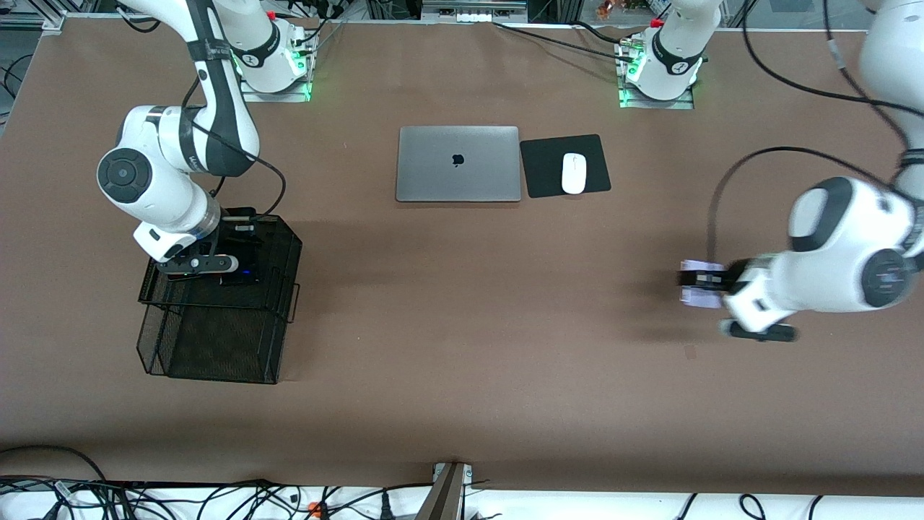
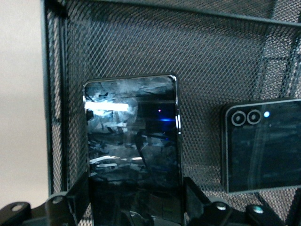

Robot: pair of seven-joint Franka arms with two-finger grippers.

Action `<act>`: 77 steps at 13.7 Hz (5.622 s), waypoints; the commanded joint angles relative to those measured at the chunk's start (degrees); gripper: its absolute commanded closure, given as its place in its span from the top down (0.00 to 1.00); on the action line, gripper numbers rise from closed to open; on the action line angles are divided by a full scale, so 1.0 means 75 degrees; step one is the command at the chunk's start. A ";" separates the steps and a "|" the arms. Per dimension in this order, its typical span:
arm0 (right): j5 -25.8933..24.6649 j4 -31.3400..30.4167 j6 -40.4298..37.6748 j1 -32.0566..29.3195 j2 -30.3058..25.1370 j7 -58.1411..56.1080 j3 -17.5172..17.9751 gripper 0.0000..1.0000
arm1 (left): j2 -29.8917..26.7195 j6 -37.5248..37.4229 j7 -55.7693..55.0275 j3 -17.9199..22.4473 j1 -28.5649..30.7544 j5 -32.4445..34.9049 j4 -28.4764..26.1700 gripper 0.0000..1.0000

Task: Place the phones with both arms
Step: 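Set the white phone down with the left gripper while the right gripper returns, then grasp the white phone with the right gripper while the left gripper withdraws, then carry the white phone into the basket with the right gripper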

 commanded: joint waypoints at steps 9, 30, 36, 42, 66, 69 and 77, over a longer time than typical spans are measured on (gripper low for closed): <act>0.0155 0.2659 -0.2226 -0.0500 0.0256 -0.0083 -0.0023 1.00 | 0.1531 0.5162 -0.4072 0.2134 -0.5249 -0.0277 0.0152 0.83; 0.0319 0.6774 -0.1014 0.0623 0.4238 0.5188 0.3153 1.00 | -0.3409 -0.0154 0.1195 0.4470 -0.3935 -0.0705 -0.0455 1.00; 0.0330 0.6775 0.0360 0.1105 0.5246 0.5694 0.3165 1.00 | -0.5729 0.0780 0.3027 0.6668 -0.4595 -0.1285 -0.2141 1.00; 0.0295 0.6716 0.1110 0.1187 0.5740 0.5542 0.3165 1.00 | -0.5909 0.0069 0.3332 0.6634 -0.4289 -0.1496 -0.2063 1.00; 0.0377 0.6798 -0.3026 -0.3264 0.3150 -0.0173 0.2403 0.00 | -0.5851 -0.0635 0.3262 0.6399 -0.4395 -0.1519 -0.1594 1.00; 0.0377 0.6798 -0.2431 -0.3944 0.3372 -0.1660 0.2415 0.00 | -0.5839 -0.0681 0.3238 0.6271 -0.4418 -0.1519 -0.1571 1.00; 0.1536 0.6635 -0.1561 -0.4544 0.4521 -0.3517 0.2426 0.00 | -0.5851 -0.0799 0.3227 0.6224 -0.4371 -0.1519 -0.1559 1.00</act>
